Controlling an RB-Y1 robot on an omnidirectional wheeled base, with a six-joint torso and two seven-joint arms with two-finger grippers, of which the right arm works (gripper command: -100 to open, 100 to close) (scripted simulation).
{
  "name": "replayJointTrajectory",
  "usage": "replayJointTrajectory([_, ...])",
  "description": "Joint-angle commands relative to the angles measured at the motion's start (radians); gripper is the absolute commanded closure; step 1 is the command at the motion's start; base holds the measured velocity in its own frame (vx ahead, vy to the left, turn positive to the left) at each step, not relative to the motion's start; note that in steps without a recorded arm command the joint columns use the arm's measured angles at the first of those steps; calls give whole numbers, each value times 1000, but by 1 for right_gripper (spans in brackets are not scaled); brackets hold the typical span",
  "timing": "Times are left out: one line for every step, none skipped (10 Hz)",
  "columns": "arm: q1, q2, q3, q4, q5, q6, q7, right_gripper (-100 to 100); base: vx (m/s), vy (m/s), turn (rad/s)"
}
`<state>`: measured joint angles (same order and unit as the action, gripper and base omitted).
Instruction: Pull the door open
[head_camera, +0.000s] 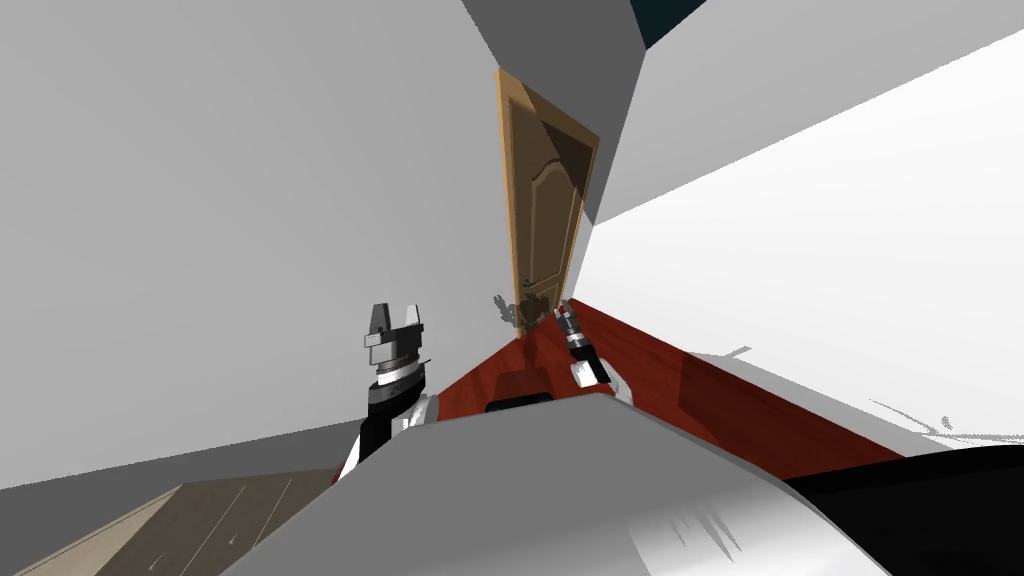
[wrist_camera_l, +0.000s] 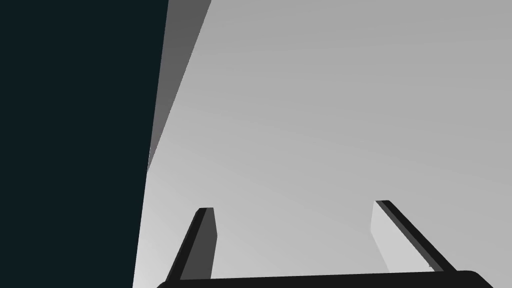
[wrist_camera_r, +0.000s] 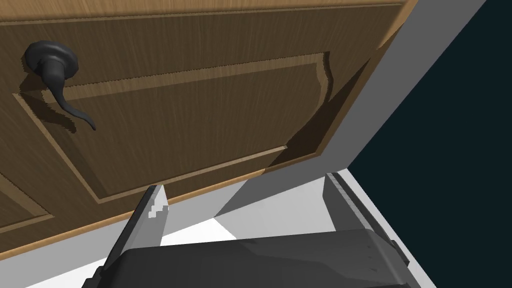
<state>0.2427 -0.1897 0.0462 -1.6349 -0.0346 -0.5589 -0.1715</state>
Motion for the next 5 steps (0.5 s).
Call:
replayJointTrajectory([-15,-9,5,40,0,-9,-3,-100,80,-80,126])
replayJointTrajectory([-25,-14,7,65,0,-14,-5,-100,65,-70,138])
replayJointTrajectory([-35,-20,9,90,0,-18,-7,-100,64,-70,109])
replayJointTrajectory([-45,-25,12,115,0,-23,-9,-100,79,-82,125])
replayJointTrajectory([-56,-31,14,141,0,-27,-12,-100,84,-72,119])
